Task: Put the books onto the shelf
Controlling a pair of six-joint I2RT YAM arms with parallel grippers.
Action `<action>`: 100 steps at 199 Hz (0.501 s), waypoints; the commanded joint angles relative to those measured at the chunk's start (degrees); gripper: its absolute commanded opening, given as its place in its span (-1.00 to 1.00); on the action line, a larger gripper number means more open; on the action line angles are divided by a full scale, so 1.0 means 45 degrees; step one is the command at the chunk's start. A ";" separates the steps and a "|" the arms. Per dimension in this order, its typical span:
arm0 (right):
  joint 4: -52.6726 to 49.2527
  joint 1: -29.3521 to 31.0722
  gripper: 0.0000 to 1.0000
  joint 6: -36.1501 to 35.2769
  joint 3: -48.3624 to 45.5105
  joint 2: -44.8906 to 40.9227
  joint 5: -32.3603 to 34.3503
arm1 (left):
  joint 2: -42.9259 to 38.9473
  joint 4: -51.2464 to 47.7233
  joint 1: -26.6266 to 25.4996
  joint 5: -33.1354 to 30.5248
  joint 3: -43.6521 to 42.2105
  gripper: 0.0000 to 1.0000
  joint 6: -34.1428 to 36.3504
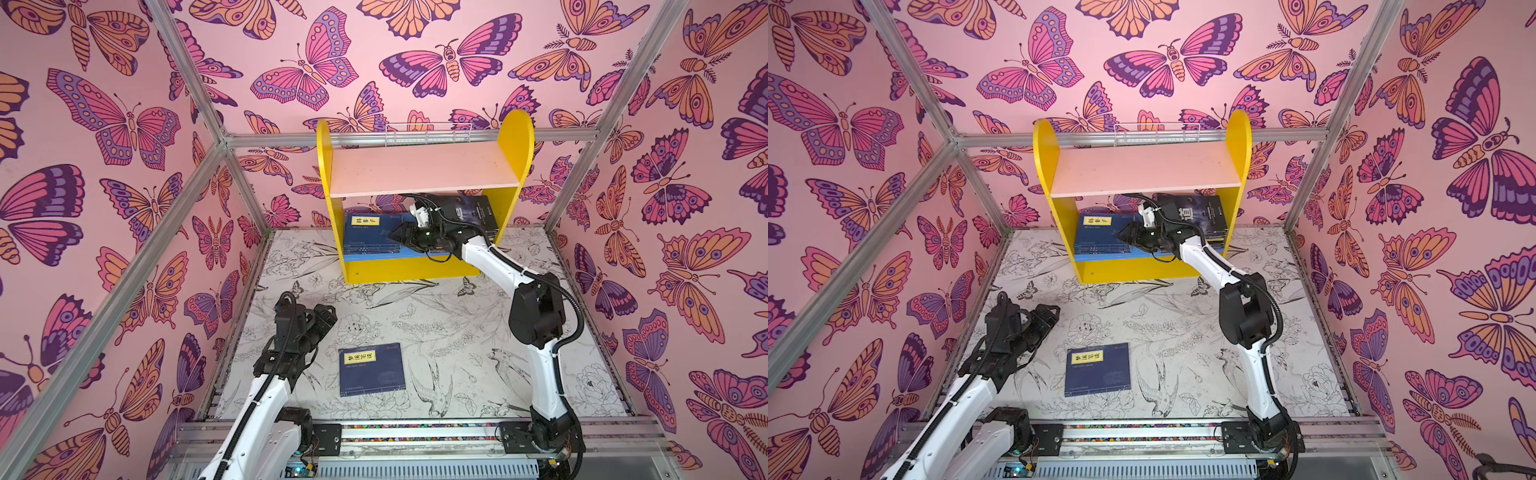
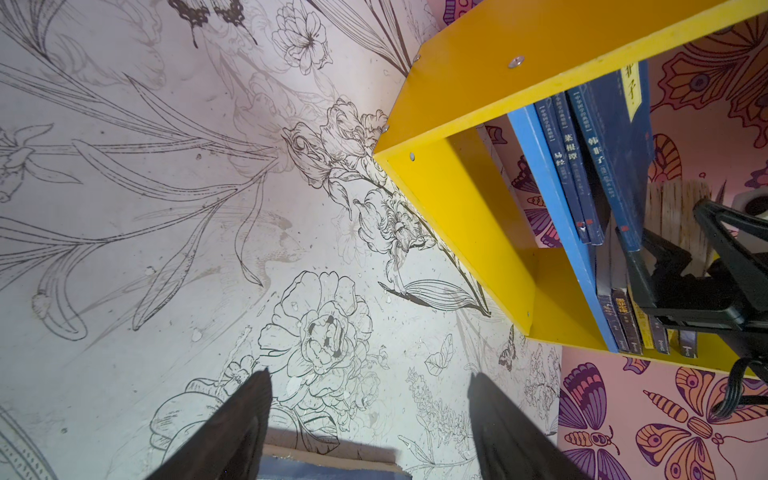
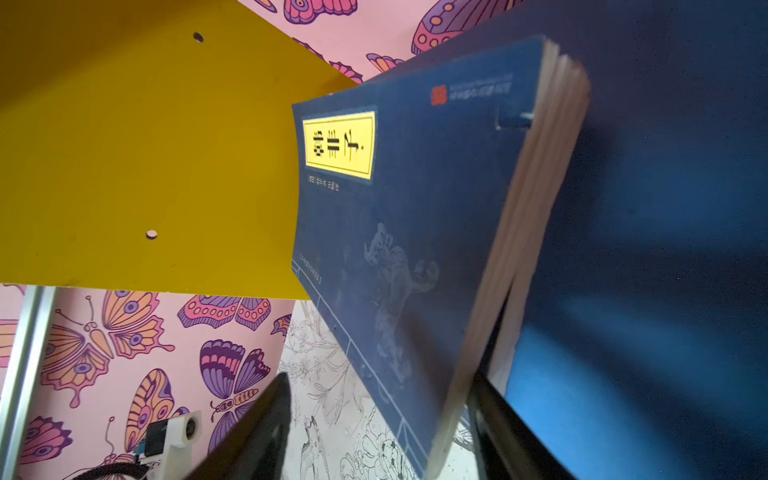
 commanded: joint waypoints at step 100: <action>-0.1701 0.0410 0.26 -0.1751 0.1892 0.0990 0.2341 | 0.0081 -0.0288 0.0066 0.0163 0.0171 0.54 0.0063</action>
